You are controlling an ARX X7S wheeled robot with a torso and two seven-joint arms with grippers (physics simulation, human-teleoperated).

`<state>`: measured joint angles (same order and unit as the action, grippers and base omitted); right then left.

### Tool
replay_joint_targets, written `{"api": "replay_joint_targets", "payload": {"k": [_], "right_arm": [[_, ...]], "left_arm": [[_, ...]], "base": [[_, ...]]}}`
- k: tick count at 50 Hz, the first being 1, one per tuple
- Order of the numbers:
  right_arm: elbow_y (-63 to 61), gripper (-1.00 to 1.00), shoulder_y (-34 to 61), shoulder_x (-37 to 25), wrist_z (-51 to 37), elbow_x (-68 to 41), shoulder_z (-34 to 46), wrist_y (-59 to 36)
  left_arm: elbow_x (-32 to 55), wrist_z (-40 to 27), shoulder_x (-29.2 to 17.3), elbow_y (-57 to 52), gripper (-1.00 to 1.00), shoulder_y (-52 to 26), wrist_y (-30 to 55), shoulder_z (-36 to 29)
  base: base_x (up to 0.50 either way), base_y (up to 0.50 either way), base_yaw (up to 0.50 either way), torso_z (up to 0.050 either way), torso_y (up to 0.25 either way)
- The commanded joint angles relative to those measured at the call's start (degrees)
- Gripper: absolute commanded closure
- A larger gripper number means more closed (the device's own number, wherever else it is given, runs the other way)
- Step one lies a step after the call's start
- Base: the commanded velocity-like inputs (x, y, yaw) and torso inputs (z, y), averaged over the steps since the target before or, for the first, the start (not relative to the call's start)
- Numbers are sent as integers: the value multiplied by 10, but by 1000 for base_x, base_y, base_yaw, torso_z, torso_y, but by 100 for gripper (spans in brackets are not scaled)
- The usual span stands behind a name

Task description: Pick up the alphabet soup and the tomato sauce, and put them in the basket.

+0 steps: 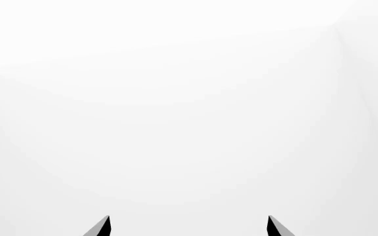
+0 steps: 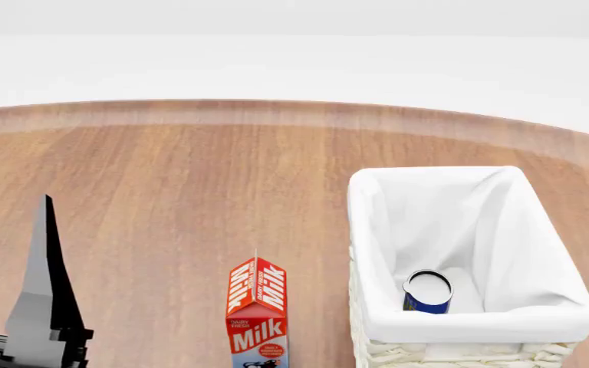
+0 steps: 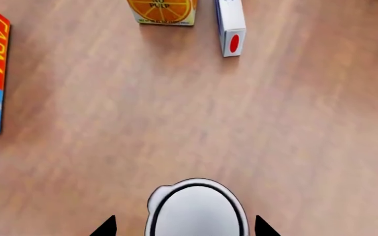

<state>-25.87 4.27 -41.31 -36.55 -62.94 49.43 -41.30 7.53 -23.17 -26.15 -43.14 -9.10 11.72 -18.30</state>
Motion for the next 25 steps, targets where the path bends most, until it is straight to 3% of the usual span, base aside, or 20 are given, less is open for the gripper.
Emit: {"api": "replay_joint_targets", "payload": {"k": [1, 25], "right_arm": [[14, -100, -5, 4, 10, 10, 5, 10], [51, -100, -18, 11, 39, 30, 11, 35]], "left_arm": [[1, -2, -3, -4, -100, 1, 3, 1], [-1, -3, -3, 4, -100, 2, -6, -5]], "base": [[0, 0, 0, 0, 0], [0, 0, 0, 0, 0]]}}
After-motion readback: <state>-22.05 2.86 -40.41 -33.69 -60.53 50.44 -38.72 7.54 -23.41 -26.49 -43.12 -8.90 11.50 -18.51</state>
